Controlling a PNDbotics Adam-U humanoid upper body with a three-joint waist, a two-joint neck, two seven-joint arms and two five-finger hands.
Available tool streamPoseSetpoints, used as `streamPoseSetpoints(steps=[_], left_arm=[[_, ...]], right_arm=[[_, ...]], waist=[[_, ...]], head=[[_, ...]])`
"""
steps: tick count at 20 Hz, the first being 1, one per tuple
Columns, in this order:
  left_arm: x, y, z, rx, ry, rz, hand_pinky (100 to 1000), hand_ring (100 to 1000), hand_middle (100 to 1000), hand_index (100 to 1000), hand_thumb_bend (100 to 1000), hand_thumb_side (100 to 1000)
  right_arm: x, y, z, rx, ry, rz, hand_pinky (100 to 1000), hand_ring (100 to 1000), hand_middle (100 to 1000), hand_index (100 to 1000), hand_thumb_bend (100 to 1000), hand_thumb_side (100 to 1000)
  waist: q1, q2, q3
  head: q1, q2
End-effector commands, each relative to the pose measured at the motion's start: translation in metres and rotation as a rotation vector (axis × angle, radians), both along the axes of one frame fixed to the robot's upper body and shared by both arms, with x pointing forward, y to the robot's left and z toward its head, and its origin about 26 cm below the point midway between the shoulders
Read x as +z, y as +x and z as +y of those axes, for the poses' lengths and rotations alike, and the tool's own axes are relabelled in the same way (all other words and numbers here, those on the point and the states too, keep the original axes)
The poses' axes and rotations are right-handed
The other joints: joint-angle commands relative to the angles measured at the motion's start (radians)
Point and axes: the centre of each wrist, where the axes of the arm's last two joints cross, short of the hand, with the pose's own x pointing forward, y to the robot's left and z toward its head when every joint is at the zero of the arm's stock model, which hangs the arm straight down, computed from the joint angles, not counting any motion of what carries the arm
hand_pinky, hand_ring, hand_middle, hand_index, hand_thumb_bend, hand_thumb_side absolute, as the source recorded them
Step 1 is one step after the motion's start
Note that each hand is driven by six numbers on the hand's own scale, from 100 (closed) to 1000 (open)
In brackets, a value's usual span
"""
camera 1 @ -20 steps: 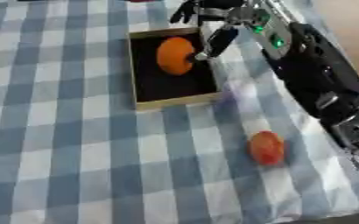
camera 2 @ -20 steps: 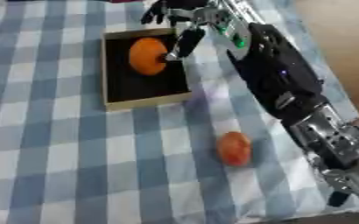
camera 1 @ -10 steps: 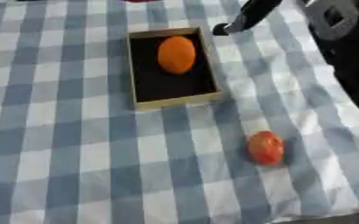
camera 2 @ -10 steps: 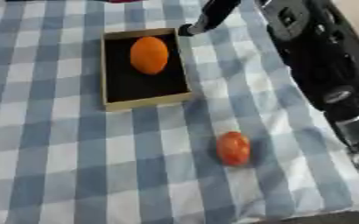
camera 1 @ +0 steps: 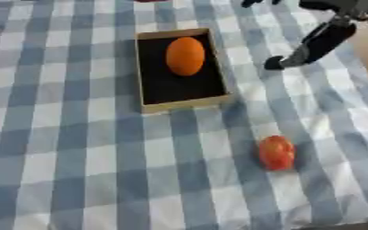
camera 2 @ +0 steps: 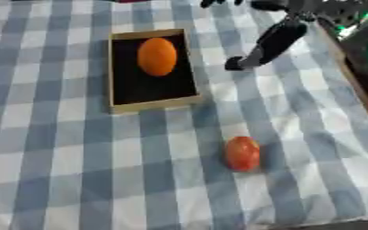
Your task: Pick up objects on the table and place them in the box.
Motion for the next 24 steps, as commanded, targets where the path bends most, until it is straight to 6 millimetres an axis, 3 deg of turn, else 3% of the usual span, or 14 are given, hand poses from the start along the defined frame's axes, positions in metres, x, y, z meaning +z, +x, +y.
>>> streamPoseSetpoints(steps=[1, 6, 12, 24], left_arm=[[0.01, -0.004, 0.005, 0.018, 0.027, -0.034, 846, 838, 737, 833, 135, 723], [0.01, -0.004, 0.006, 0.022, 0.03, -0.035, 846, 838, 737, 833, 136, 722], [0.009, -0.004, 0.007, 0.027, 0.032, -0.032, 847, 837, 737, 833, 136, 721], [0.009, -0.005, 0.008, 0.032, 0.036, -0.03, 847, 837, 737, 833, 137, 720]], right_arm=[[0.012, -0.019, -0.002, 0.003, -0.037, -0.019, 685, 808, 799, 885, 504, 333], [-0.004, -0.033, -0.003, 0.002, -0.072, 0.019, 679, 797, 773, 866, 505, 349], [-0.024, -0.036, -0.009, -0.024, -0.076, 0.081, 652, 785, 754, 848, 462, 366], [-0.046, -0.039, -0.012, -0.01, -0.044, 0.261, 607, 774, 743, 835, 349, 412]], waist=[[0.002, -0.015, -0.001], [0.004, -0.017, -0.007], [0.003, -0.019, -0.011], [0.0, -0.023, -0.017]], head=[[0.013, 0.005], [0.026, 0.005], [0.031, 0.005], [0.033, 0.005]])
